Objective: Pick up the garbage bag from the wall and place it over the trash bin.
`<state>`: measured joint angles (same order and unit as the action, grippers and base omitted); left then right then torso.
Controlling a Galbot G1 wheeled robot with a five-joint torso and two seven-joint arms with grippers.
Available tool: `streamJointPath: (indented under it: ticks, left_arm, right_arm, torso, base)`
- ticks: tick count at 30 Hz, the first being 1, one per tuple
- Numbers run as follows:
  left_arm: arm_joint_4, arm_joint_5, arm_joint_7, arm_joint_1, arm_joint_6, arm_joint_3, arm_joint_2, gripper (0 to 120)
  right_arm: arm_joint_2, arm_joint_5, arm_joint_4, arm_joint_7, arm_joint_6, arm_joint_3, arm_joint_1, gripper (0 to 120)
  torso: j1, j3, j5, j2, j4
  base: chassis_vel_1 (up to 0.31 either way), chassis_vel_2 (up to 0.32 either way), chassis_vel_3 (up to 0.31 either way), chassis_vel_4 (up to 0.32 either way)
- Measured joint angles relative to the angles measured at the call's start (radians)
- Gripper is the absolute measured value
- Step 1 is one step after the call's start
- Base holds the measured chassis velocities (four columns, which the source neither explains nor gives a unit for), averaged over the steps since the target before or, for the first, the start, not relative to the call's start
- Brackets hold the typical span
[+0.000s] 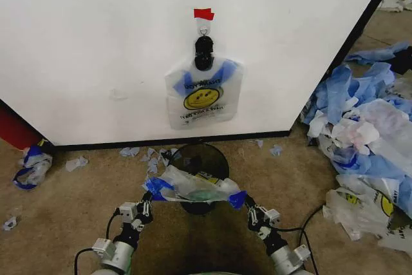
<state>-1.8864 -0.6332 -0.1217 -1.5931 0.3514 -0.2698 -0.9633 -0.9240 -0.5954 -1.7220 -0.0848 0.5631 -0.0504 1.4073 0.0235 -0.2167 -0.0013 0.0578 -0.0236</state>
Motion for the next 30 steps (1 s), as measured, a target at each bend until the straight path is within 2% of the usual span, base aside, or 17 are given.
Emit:
streamJointPath:
  ticks: [18, 30]
  left_arm:
    - [-0.014, 0.019, -0.004, -0.038, 0.003, -0.007, -0.002, 0]
    - [-0.031, 0.042, -0.009, -0.074, 0.009, 0.004, -0.029, 0]
  right_arm:
    - [0.018, 0.026, -0.019, -0.002, 0.002, -0.006, 0.024, 0]
    - [0.024, 0.051, -0.019, 0.000, 0.009, -0.014, 0.042, 0]
  torso:
    - [0.000, 0.000, 0.0001, 0.000, 0.0000]
    - [0.000, 0.000, 0.0000, 0.000, 0.0000]
  base:
    - [0.000, 0.000, 0.000, 0.000]
    - [0.000, 0.000, 0.000, 0.000]
